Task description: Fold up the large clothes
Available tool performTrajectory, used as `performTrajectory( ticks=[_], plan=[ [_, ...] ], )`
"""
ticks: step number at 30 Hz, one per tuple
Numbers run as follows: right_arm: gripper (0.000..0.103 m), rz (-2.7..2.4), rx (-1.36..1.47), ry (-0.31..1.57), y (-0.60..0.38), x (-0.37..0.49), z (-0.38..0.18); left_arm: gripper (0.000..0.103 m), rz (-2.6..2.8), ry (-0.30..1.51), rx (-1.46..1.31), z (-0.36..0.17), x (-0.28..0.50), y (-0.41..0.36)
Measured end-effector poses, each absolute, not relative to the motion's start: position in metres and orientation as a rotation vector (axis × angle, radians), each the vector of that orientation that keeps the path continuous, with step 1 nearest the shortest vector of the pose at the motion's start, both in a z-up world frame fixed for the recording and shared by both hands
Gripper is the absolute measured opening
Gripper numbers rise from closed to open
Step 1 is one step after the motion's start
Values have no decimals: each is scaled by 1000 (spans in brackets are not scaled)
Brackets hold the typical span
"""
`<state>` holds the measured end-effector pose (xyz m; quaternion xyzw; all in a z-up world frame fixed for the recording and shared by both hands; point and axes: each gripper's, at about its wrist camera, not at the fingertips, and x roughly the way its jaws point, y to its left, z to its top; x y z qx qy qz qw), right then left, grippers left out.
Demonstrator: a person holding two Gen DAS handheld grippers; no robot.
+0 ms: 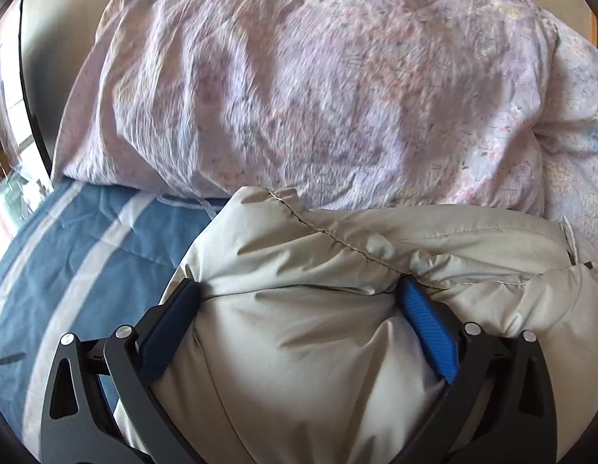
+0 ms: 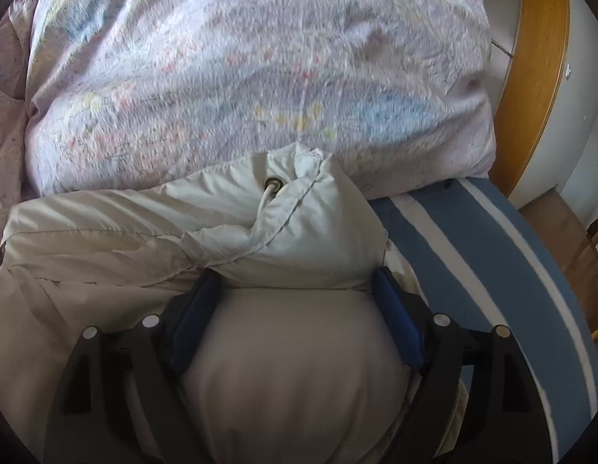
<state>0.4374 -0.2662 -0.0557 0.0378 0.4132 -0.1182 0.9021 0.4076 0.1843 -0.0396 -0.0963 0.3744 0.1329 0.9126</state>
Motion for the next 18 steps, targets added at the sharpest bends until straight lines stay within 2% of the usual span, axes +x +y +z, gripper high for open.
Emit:
performTrajectory(
  ticks=[5,6,9,12,15,18],
  plan=[
    [81,-267,-8,889,-257,438,-49,101,282,788,-181,-37,407,183],
    [79,-240,3,873,-255,429,-40,98,273,779,-177,-31,401,179],
    [79,-88,58,791,-236,391,-7,98,185,692,-204,-4,366,166],
    [80,16,-4,747,-200,362,10,98,105,655,-148,11,342,135],
    [81,21,-78,773,-173,357,4,98,87,703,-91,4,345,111],
    [83,-30,-108,881,-166,373,-19,99,117,760,-104,-15,359,109]
  ],
)
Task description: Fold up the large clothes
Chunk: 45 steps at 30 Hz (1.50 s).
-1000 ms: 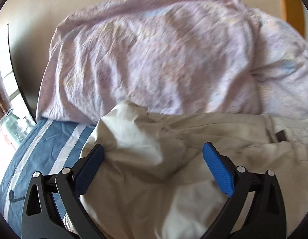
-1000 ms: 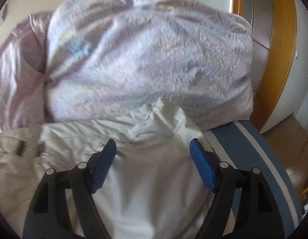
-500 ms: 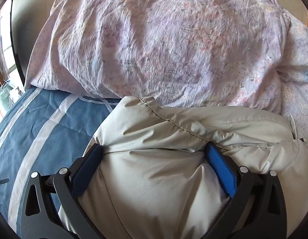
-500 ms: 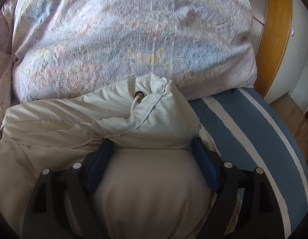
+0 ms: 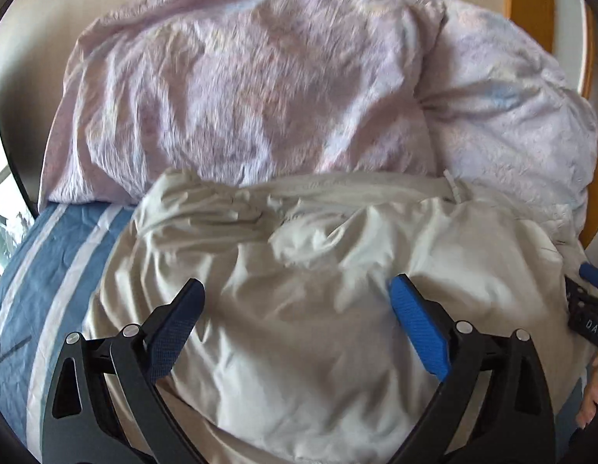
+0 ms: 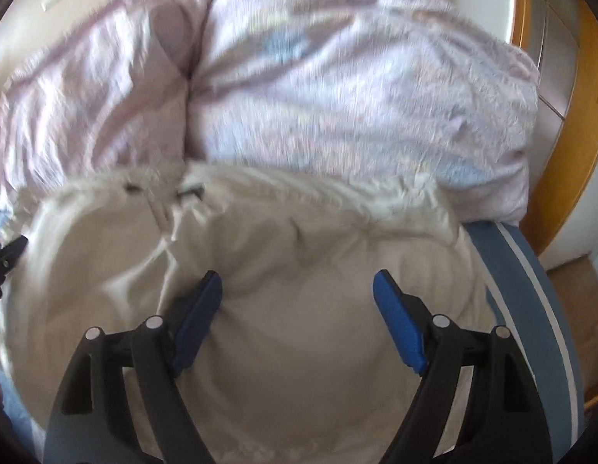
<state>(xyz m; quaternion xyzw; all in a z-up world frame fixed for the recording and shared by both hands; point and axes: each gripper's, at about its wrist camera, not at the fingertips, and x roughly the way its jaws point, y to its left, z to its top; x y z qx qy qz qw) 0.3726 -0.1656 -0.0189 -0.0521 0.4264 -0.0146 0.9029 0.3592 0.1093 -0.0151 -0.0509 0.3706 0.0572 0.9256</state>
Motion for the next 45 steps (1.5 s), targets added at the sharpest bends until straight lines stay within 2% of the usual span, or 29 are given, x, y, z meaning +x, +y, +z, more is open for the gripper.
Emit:
performTrajectory(
  ticks=[3,10,11,12,18,22,27,32,39,43,45],
  plan=[
    [92,-31,-68,918,-173,380,-40,101,137,778,-128,-29,364,116],
    [95,-32,-34,929,-178,391,-52,102,180,753,-116,-42,373,113],
    [91,-10,5,941,-185,389,-48,102,179,763,-119,-41,371,113],
    [85,9,68,935,-199,382,-39,97,160,767,-152,-35,361,116],
    [86,-24,495,790,-315,316,5,96,65,679,-508,-8,280,175],
    [86,-99,766,807,-383,286,-16,96,105,662,-681,-17,241,215],
    [86,-104,934,860,-395,274,-46,96,161,676,-887,-42,210,244],
    [85,-56,1046,907,-388,283,-69,96,111,706,-1009,-54,207,242],
    [83,-23,1085,919,-378,295,-85,96,89,743,-1037,-63,227,221],
    [81,-12,1083,905,-374,301,-87,91,114,741,-1042,-66,235,215],
    [76,-6,1088,890,-374,301,-88,87,124,735,-1065,-70,239,216]
  ],
)
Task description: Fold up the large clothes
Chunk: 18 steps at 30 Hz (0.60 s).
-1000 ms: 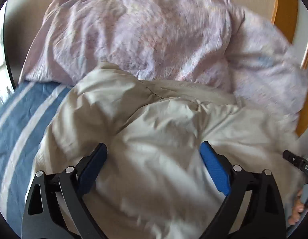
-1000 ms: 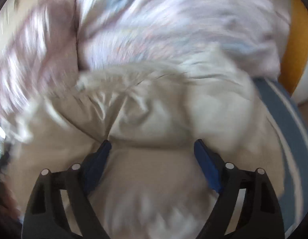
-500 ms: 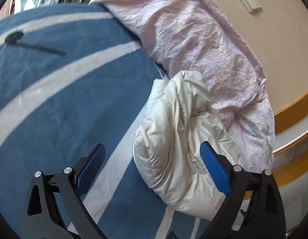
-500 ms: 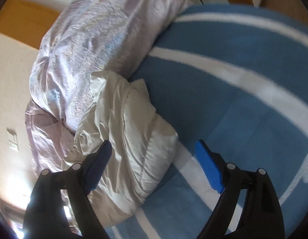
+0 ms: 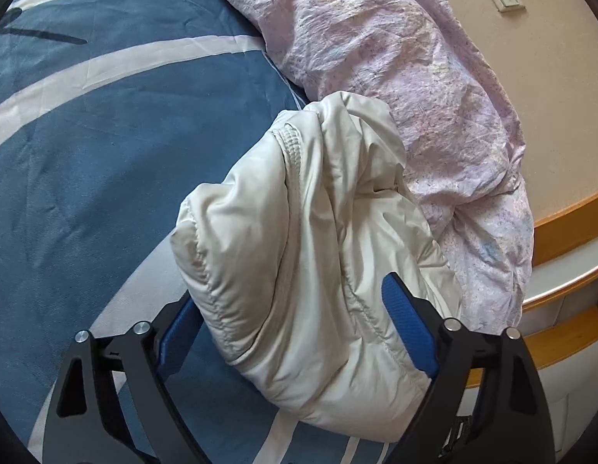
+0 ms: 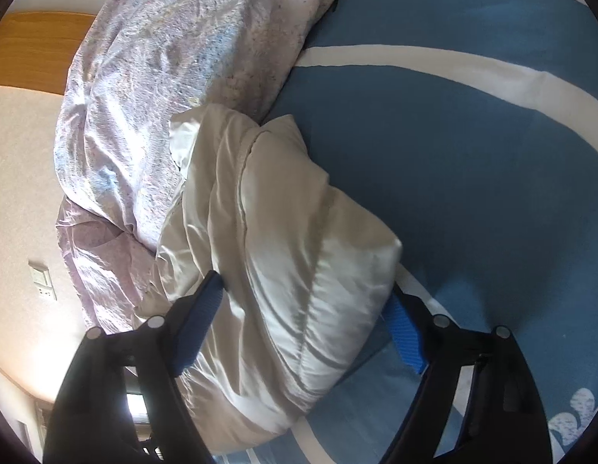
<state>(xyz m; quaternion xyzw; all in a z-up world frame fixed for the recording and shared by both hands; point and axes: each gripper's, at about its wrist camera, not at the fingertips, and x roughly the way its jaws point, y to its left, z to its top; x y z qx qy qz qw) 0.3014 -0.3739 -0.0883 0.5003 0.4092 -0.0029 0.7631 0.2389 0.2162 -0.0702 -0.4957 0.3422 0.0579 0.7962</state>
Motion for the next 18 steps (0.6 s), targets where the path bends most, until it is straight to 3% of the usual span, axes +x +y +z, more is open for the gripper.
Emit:
performTrajectory(
  ticks=[4,6,12,18],
  plan=[
    [67,6,1094,866,-373,303,-92,74,140,713,-1115,-80,241,222],
    [58,11,1097,855,-374,301,-94,69,138,694,-1131,-82,240,225],
    [26,56,1068,798,-371,296,-81,29,85,665,-1212,-86,233,234],
    [22,99,965,739,-357,289,-45,20,22,610,-1161,-55,225,239]
  ],
)
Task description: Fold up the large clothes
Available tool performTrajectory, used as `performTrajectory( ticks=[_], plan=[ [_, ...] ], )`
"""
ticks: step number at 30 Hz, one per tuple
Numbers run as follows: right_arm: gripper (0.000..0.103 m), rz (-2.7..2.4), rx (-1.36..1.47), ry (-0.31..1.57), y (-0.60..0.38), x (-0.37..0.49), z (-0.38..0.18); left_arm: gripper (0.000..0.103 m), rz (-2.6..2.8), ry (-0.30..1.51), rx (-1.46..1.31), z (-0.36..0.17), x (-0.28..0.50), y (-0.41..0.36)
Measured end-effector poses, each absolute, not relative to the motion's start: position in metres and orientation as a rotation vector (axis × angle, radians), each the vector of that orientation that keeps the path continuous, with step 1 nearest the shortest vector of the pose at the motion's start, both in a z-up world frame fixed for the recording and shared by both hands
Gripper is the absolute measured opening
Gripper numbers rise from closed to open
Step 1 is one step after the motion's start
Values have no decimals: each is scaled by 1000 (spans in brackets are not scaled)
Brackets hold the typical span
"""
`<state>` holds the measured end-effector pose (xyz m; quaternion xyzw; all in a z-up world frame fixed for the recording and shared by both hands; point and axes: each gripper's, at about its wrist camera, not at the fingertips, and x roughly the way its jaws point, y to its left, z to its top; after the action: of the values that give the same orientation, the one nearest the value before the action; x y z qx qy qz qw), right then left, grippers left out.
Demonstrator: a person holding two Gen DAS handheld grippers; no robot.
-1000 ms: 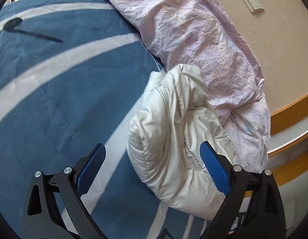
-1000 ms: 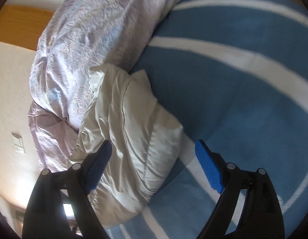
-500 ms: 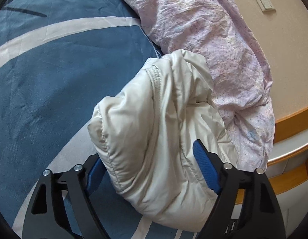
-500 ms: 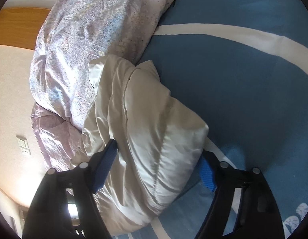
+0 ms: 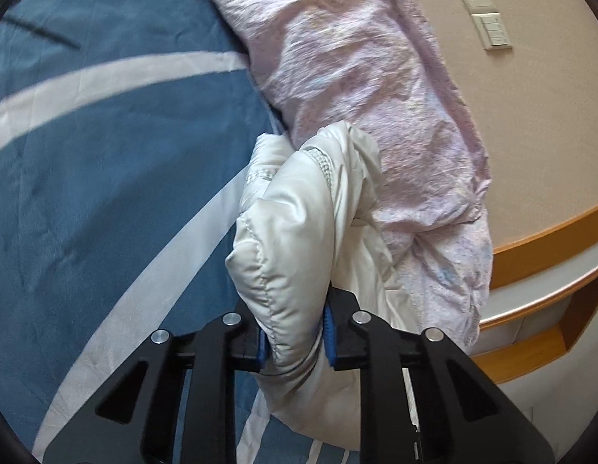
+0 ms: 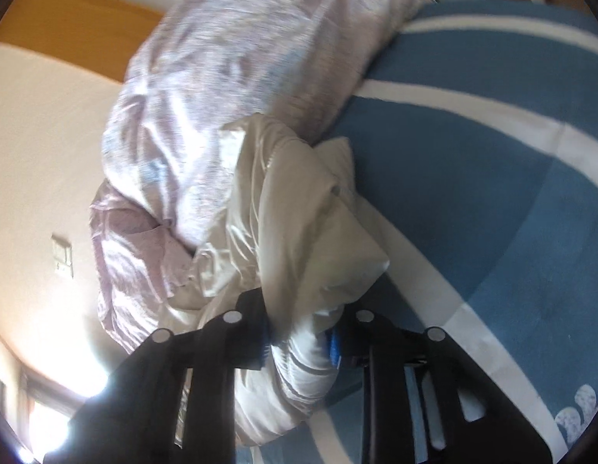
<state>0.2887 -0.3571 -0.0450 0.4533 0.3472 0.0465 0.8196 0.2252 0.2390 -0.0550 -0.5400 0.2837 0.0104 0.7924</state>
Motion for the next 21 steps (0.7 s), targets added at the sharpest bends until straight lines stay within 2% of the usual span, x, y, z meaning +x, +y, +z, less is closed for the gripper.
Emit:
performTrajectory(
  ticks=[9,21],
  plan=[
    [22,189,857,758,-340,256,-14,19,8,581,-1141,-33,182,259],
    [22,223,723,847,-322,191,-25,19,47,610,-1171,-54,108,283]
  ],
)
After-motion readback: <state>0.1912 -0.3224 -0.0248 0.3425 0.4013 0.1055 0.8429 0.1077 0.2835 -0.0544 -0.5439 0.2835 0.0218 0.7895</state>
